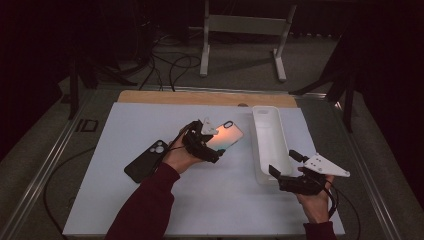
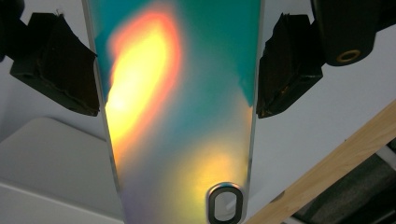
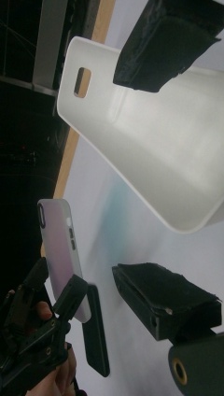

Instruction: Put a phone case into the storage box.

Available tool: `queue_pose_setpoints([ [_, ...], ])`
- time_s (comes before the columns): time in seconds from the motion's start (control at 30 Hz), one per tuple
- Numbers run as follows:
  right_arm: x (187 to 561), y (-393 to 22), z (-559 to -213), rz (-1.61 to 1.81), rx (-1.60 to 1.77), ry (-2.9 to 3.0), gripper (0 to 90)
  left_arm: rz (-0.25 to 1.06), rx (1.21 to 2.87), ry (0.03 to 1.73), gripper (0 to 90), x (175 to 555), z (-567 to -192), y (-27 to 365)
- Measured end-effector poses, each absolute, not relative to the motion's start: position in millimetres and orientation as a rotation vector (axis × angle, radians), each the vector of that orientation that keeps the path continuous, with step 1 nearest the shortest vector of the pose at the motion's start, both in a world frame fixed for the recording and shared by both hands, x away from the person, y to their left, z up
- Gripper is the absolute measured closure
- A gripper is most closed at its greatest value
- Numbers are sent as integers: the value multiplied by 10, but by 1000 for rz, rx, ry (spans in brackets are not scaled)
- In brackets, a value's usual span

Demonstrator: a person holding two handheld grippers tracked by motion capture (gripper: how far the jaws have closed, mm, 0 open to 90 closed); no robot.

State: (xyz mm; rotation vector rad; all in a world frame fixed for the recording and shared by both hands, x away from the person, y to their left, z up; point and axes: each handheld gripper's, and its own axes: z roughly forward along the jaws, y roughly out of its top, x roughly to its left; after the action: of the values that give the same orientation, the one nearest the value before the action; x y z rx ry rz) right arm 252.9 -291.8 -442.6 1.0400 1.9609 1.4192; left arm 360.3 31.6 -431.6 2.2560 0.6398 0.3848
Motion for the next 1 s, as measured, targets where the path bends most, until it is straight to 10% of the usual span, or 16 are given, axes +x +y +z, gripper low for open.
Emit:
queue_pose_setpoints([
  [1.0, 2751, -2730, -4319, 1510, 1057, 2012, 79, 375, 2214, 497, 169, 3376, -4176, 128],
])
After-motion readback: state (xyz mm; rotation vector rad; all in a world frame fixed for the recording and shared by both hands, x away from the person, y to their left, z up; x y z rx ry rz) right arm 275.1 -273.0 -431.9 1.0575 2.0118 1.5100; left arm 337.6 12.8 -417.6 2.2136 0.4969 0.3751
